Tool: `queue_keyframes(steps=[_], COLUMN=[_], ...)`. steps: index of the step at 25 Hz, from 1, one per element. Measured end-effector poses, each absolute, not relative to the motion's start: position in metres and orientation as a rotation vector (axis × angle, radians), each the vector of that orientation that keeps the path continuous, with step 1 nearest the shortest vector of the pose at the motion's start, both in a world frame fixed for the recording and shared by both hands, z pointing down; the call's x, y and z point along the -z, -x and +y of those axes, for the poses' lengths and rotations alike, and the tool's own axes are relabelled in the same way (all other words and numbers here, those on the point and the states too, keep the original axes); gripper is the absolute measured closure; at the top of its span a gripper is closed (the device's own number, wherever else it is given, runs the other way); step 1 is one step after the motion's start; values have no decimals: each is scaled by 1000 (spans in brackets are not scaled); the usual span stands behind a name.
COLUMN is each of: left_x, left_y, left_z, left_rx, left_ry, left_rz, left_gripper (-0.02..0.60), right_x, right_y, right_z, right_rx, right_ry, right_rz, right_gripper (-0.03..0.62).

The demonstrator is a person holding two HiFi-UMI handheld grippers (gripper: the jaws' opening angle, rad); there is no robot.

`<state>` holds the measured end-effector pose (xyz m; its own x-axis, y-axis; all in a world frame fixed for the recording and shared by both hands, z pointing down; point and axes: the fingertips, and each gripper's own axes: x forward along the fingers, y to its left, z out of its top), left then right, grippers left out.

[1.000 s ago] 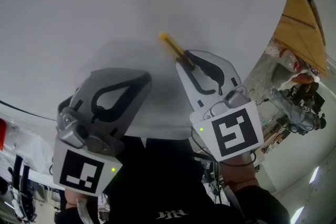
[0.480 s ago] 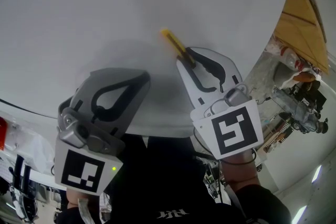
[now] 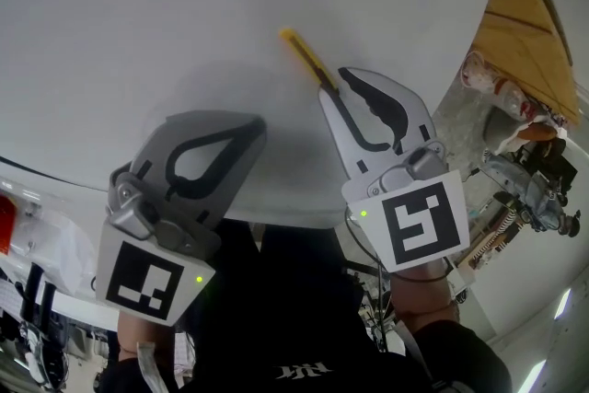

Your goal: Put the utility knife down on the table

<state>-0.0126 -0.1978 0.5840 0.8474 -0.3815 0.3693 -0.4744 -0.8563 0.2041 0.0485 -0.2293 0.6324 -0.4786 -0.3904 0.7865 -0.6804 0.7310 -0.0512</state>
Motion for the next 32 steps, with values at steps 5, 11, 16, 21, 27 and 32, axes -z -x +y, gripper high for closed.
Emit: queue_keyframes(steps=[5, 11, 16, 21, 27, 32], left_x=[-544, -475, -389, -315, -252, -218], left_y=[16, 23, 2, -6, -5, 16], left_z=[-191, -164, -121, -82, -32, 31], left_rx=[-370, -346, -224, -162, -70, 43], left_ry=[-2773, -2697, -2750, -2819, -2901, -2976], left_rz=[-651, -687, -657, -698, -599, -421], left_gripper=[577, 577, 577, 577, 577, 577], right_x=[-568, -454, -361, -294, -222, -201], right_y=[-44, -41, -58, -77, -72, -49], right_z=[-225, -199, -141, -80, -1, 75], right_rx=[-434, -312, -261, -357, -248, -230], right_ry=[-901, -945, -898, -884, -851, -937], right_rz=[-2269, -2443, -2581, -2809, -3084, -3164], right_gripper=[574, 583, 589, 589, 589, 589])
